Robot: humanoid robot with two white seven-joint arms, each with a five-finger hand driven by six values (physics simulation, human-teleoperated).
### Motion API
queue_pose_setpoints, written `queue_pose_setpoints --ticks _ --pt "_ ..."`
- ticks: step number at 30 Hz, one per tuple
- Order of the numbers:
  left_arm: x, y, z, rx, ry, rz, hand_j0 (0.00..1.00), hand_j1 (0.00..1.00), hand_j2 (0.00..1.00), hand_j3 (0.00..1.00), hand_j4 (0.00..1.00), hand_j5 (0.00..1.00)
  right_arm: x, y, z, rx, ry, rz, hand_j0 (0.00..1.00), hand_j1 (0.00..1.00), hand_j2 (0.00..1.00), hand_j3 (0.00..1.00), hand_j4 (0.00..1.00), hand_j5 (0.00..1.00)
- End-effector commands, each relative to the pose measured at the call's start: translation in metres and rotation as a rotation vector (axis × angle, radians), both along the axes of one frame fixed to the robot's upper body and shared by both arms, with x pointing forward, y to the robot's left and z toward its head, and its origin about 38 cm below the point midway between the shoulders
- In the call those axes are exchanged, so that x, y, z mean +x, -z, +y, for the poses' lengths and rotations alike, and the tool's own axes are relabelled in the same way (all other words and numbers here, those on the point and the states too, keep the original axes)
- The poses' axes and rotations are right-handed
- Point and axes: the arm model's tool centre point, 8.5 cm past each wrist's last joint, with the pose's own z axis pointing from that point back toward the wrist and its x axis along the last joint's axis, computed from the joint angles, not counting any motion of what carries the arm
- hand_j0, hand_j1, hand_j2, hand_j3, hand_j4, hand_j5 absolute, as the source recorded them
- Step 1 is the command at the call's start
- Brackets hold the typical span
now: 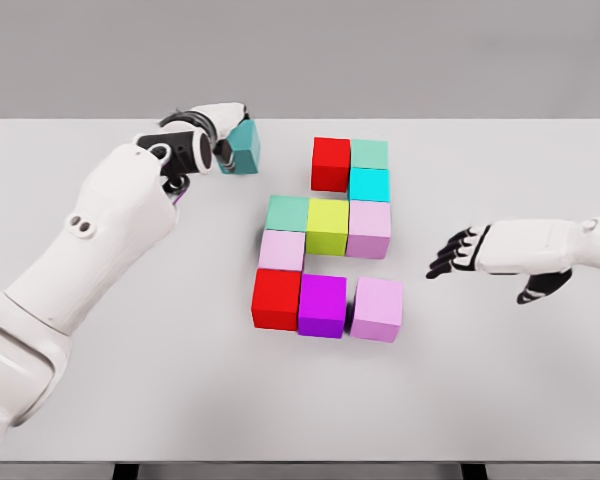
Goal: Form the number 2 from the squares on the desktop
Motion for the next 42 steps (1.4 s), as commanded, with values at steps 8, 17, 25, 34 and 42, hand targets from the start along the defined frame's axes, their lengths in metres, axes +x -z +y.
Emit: queue_pose_setpoints --ticks 8,17,25,34,42 --pt "-0.003 -0.001 -0.022 -0.004 0.033 -0.008 0.35 0.35 0.35 0.35 0.35 0.35 -0.006 0.027 0.018 -0.057 -0.064 0.021 1.0 1.0 1.0 1.0 1.0 1.0" --pt "-0.005 -0.001 -0.042 -0.024 0.057 -0.001 0.35 0.35 0.35 0.35 0.35 0.35 -0.002 0.029 0.028 -0.047 -0.083 0.013 1.0 1.0 1.0 1.0 1.0 1.0" --pt "-0.005 0.003 -0.06 -0.024 0.065 0.015 0.36 0.36 0.36 0.36 0.36 0.36 -0.002 0.029 0.037 -0.038 -0.101 0.006 1.0 1.0 1.0 1.0 1.0 1.0" --pt "-0.007 0.003 -0.065 -0.026 0.073 0.014 0.38 0.38 0.38 0.38 0.38 0.38 -0.001 0.028 0.038 -0.036 -0.103 0.003 1.0 1.0 1.0 1.0 1.0 1.0" --pt "-0.005 0.004 -0.063 -0.026 0.066 0.017 0.38 0.38 0.38 0.38 0.38 0.38 0.0 0.028 0.042 -0.027 -0.11 0.0 1.0 1.0 1.0 1.0 1.0 1.0"
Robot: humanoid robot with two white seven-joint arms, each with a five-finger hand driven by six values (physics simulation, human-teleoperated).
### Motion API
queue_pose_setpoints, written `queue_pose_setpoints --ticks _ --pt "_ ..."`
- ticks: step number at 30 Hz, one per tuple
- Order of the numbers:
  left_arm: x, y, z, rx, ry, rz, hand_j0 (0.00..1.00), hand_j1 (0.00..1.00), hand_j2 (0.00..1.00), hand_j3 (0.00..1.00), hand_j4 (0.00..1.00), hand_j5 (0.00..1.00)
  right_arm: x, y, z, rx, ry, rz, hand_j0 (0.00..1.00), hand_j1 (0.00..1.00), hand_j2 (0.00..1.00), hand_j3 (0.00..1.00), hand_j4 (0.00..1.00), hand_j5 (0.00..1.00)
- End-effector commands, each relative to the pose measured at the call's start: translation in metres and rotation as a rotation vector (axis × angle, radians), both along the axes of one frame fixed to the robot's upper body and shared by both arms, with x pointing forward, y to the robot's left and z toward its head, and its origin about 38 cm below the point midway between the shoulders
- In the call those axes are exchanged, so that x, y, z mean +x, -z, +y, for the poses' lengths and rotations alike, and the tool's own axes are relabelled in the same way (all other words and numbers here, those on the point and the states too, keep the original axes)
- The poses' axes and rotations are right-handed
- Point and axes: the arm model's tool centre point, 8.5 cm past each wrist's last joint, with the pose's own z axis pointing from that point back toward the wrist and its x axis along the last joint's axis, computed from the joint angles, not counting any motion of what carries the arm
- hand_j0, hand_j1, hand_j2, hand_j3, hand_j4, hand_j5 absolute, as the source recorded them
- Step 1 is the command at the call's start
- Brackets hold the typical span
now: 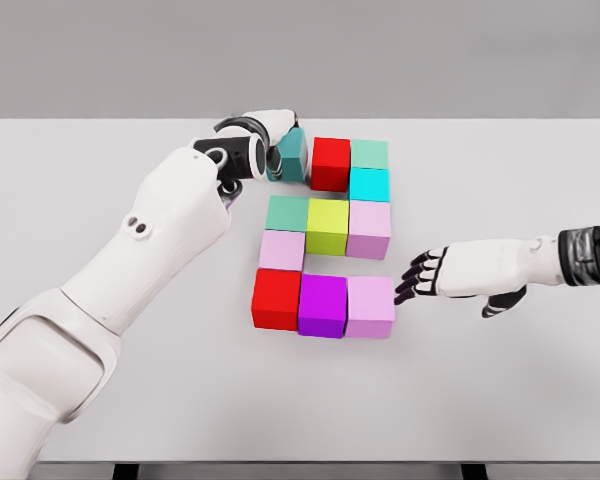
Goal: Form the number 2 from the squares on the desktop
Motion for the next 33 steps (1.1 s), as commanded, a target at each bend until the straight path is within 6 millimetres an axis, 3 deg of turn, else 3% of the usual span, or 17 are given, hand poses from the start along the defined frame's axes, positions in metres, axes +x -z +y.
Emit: queue_pose_setpoints --ticks 1,6,11,13,16,18,19,21,24,25,26,30,33 --pt "0.001 0.002 0.002 0.007 -0.006 0.003 0.38 0.38 0.38 0.38 0.38 0.38 0.0 0.0 0.002 0.007 -0.001 0.002 1.0 1.0 1.0 1.0 1.0 1.0" --pt "0.003 0.002 0.001 0.007 -0.009 0.007 0.39 0.39 0.39 0.39 0.39 0.39 0.0 -0.001 0.0 0.006 0.003 0.001 1.0 1.0 1.0 1.0 1.0 1.0" --pt "0.002 0.0 -0.002 0.005 -0.003 0.004 0.39 0.39 0.39 0.39 0.39 0.39 0.011 -0.006 -0.016 -0.008 0.057 -0.016 1.0 1.0 1.0 1.0 1.0 1.0" --pt "0.002 -0.001 -0.004 0.003 0.0 0.003 0.39 0.39 0.39 0.39 0.39 0.39 0.018 -0.021 -0.025 0.01 0.089 -0.055 1.0 1.0 1.0 1.0 1.0 1.0" --pt "0.002 0.0 -0.004 0.004 -0.001 0.004 0.41 0.41 0.41 0.41 0.41 0.41 0.031 -0.04 -0.049 0.073 0.187 -0.063 1.0 1.0 1.0 1.0 1.0 1.0" --pt "0.003 0.002 -0.001 0.007 -0.007 0.01 0.43 0.43 0.43 0.43 0.43 0.43 0.046 -0.061 -0.084 0.255 0.343 -0.034 1.0 1.0 1.0 1.0 1.0 1.0" --pt "0.004 0.003 -0.001 0.009 -0.006 0.012 0.44 0.44 0.44 0.44 0.44 0.44 0.044 -0.055 -0.095 0.325 0.391 0.01 1.0 1.0 1.0 1.0 1.0 1.0" --pt "0.004 0.003 -0.001 0.009 -0.006 0.012 0.48 0.48 0.48 0.48 0.48 0.48 0.029 -0.024 -0.123 0.471 0.521 0.129 1.0 1.0 1.0 1.0 1.0 1.0" --pt "0.004 0.003 -0.001 0.009 -0.009 0.012 0.62 0.62 0.62 0.62 0.62 0.62 -0.002 0.024 -0.138 0.546 0.615 0.211 1.0 1.0 1.0 1.0 1.0 1.0" --pt "0.004 0.003 0.0 0.011 -0.01 0.012 0.64 0.64 0.64 0.64 0.64 0.64 -0.007 0.029 -0.137 0.581 0.626 0.214 1.0 1.0 1.0 1.0 1.0 1.0" --pt "0.005 0.003 0.001 0.014 -0.014 0.014 0.66 0.66 0.66 0.66 0.66 0.66 -0.009 0.018 -0.138 0.582 0.613 0.19 1.0 1.0 1.0 1.0 1.0 1.0" --pt "0.006 0.002 -0.001 0.027 -0.013 0.003 0.78 0.78 0.78 0.78 0.78 0.78 -0.02 0.005 -0.158 0.497 0.628 0.177 1.0 1.0 1.0 1.0 1.0 1.0" --pt "0.006 0.001 0.0 0.03 -0.016 0.0 0.87 0.87 0.87 0.87 0.87 0.87 -0.025 0.005 -0.166 0.459 0.639 0.188 1.0 1.0 1.0 1.0 1.0 1.0"
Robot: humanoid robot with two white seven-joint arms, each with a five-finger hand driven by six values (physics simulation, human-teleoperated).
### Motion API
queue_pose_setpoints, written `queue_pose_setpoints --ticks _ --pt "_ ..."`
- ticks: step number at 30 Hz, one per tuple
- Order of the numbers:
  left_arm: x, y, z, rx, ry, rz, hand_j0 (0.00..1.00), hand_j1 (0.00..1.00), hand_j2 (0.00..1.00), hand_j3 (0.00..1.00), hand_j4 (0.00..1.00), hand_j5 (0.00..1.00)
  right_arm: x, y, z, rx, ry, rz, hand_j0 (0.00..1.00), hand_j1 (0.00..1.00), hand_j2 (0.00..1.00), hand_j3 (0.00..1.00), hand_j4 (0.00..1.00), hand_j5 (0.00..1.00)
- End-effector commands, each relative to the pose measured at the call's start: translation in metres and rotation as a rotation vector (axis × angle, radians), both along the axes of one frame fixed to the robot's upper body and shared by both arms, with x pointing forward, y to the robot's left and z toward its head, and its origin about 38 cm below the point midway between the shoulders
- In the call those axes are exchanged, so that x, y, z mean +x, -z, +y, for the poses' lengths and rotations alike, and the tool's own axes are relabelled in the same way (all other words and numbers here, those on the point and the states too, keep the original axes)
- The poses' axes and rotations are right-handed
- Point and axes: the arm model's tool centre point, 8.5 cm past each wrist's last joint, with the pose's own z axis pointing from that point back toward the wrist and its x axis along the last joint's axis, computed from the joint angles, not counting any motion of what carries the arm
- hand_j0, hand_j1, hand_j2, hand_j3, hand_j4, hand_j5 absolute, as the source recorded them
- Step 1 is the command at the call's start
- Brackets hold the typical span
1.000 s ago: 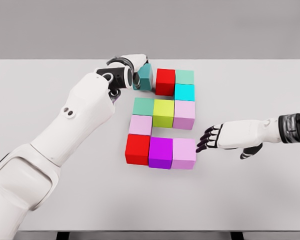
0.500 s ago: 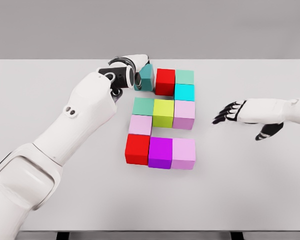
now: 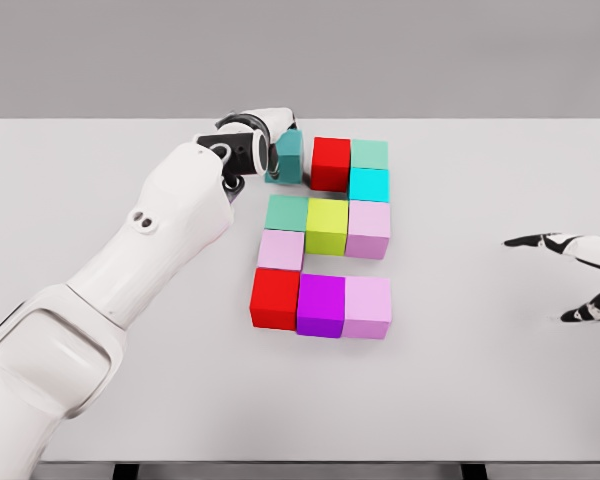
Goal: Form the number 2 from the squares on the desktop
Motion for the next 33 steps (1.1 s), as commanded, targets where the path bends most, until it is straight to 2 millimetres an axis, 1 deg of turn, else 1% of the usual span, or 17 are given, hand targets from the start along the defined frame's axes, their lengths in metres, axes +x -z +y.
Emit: queue_pose_setpoints --ticks 1,2,3,5,11,14,17,19,21,24,25,31,33 --pt "0.001 0.0 0.002 0.013 -0.003 -0.008 0.88 0.88 0.88 0.88 0.88 0.88 0.0 -0.01 -0.006 -0.012 0.007 -0.011 1.0 1.0 1.0 1.0 1.0 1.0" --pt "0.002 0.002 0.004 0.023 -0.009 -0.008 0.91 0.91 0.91 0.91 0.91 0.91 0.0 -0.01 -0.006 -0.012 0.007 -0.011 1.0 1.0 1.0 1.0 1.0 1.0" --pt "0.002 0.0 0.001 0.025 -0.007 -0.012 0.93 0.93 0.93 0.93 0.93 0.93 0.001 -0.01 -0.006 -0.012 0.008 -0.012 1.0 1.0 1.0 1.0 1.0 1.0" --pt "0.003 0.001 0.002 0.029 -0.008 -0.011 0.95 0.95 0.95 0.95 0.95 0.95 0.001 -0.011 -0.006 -0.012 0.009 -0.015 1.0 1.0 1.0 1.0 1.0 1.0" --pt "0.004 -0.001 0.002 0.03 -0.007 -0.015 0.99 0.99 0.99 0.99 0.99 0.99 0.002 -0.013 -0.006 -0.01 0.01 -0.024 1.0 1.0 1.0 1.0 1.0 1.0" --pt "0.003 0.0 0.002 0.03 -0.007 -0.013 0.99 0.99 0.99 0.99 0.99 0.99 0.003 -0.015 -0.006 -0.011 0.01 -0.028 1.0 1.0 1.0 1.0 1.0 1.0" --pt "0.003 -0.001 0.001 0.03 -0.006 -0.016 0.99 0.99 0.99 0.99 0.99 0.99 0.003 -0.013 -0.004 -0.002 0.008 -0.027 1.0 1.0 1.0 1.0 1.0 1.0" --pt "0.004 -0.002 0.002 0.031 -0.007 -0.017 1.0 1.0 1.0 1.0 1.0 1.0 0.002 -0.015 0.005 0.004 -0.02 -0.033 1.0 1.0 1.0 1.0 1.0 1.0" --pt "0.004 -0.001 0.001 0.032 -0.005 -0.016 1.0 1.0 1.0 1.0 1.0 1.0 0.001 -0.015 0.007 0.004 -0.025 -0.034 1.0 1.0 1.0 1.0 1.0 1.0" --pt "0.004 -0.001 0.003 0.034 -0.009 -0.014 1.0 1.0 1.0 1.0 1.0 1.0 -0.003 -0.018 0.023 0.013 -0.077 -0.041 1.0 1.0 1.0 1.0 1.0 1.0" --pt "0.006 0.003 0.006 0.037 -0.021 -0.002 1.0 1.0 1.0 1.0 1.0 1.0 -0.004 -0.018 0.024 0.016 -0.081 -0.041 1.0 1.0 1.0 1.0 1.0 1.0" --pt "0.009 0.008 0.011 0.052 -0.037 0.013 1.0 1.0 1.0 1.0 1.0 1.0 -0.003 -0.017 0.022 0.014 -0.074 -0.042 1.0 1.0 1.0 1.0 1.0 1.0" --pt "0.008 0.01 0.01 0.056 -0.031 0.016 1.0 1.0 1.0 1.0 1.0 1.0 -0.003 -0.017 0.021 0.014 -0.069 -0.04 1.0 1.0 1.0 1.0 1.0 1.0"
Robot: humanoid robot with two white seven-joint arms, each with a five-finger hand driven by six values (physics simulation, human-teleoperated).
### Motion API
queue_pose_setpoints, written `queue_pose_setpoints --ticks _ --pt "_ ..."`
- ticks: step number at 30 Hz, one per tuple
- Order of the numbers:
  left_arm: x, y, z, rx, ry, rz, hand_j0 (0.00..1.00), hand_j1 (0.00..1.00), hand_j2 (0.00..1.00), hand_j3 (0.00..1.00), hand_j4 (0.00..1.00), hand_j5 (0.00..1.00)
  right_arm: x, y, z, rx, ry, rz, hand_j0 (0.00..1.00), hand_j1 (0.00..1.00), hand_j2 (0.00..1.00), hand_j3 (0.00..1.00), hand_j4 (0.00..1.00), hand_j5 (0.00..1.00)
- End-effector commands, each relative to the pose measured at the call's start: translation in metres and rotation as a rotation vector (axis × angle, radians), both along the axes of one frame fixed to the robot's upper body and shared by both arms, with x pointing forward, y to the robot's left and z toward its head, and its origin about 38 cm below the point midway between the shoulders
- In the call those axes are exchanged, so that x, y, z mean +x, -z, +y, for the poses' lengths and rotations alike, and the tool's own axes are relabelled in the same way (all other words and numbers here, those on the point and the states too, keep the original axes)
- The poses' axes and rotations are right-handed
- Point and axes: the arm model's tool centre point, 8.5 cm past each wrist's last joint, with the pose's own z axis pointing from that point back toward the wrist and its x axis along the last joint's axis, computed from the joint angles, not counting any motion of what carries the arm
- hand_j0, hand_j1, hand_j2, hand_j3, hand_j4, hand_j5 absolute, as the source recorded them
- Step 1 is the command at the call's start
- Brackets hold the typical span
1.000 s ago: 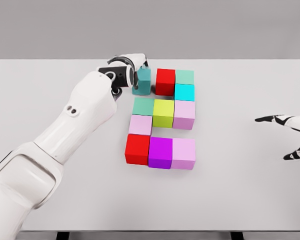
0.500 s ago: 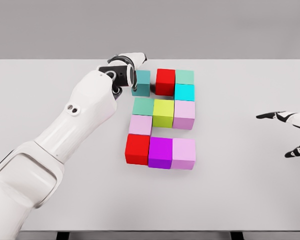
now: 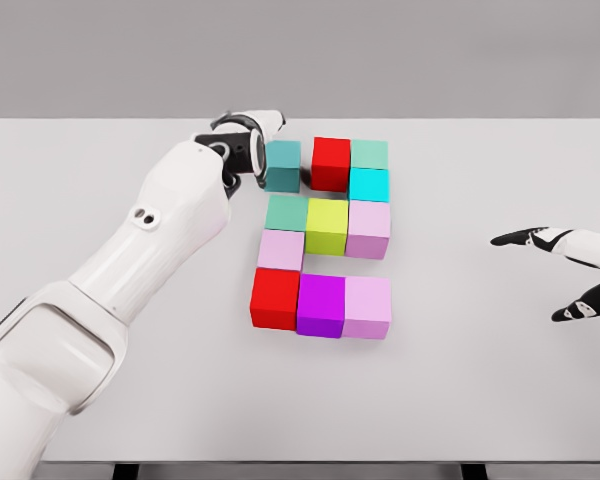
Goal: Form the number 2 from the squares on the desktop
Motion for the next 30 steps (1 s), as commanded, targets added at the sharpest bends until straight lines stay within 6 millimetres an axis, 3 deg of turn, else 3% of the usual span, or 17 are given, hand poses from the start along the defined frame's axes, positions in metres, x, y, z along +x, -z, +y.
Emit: queue_pose_setpoints --ticks 1,14,23,30 --pt "0.0001 0.0016 0.0002 0.009 0.005 0.0 1.0 1.0 1.0 1.0 1.0 1.0 0.0002 -0.0001 -0.0009 0.005 0.005 0.003 1.0 1.0 1.0 1.0 1.0 1.0" --pt "-0.0023 0.008 -0.0003 0.036 0.011 -0.001 1.0 1.0 1.0 1.0 1.0 1.0 0.0001 -0.0016 0.0027 0.009 -0.005 -0.002 1.0 1.0 1.0 1.0 1.0 1.0" --pt "0.0018 -0.0004 -0.0067 0.039 0.05 -0.158 1.0 1.0 1.0 1.0 1.0 1.0 0.0002 -0.0013 0.0022 0.007 -0.004 -0.002 1.0 1.0 1.0 1.0 1.0 1.0" --pt "0.0012 0.0014 -0.0067 0.038 0.052 -0.154 1.0 1.0 1.0 1.0 1.0 1.0 0.0003 -0.0009 0.0013 0.005 -0.001 -0.001 1.0 1.0 1.0 1.0 1.0 1.0"
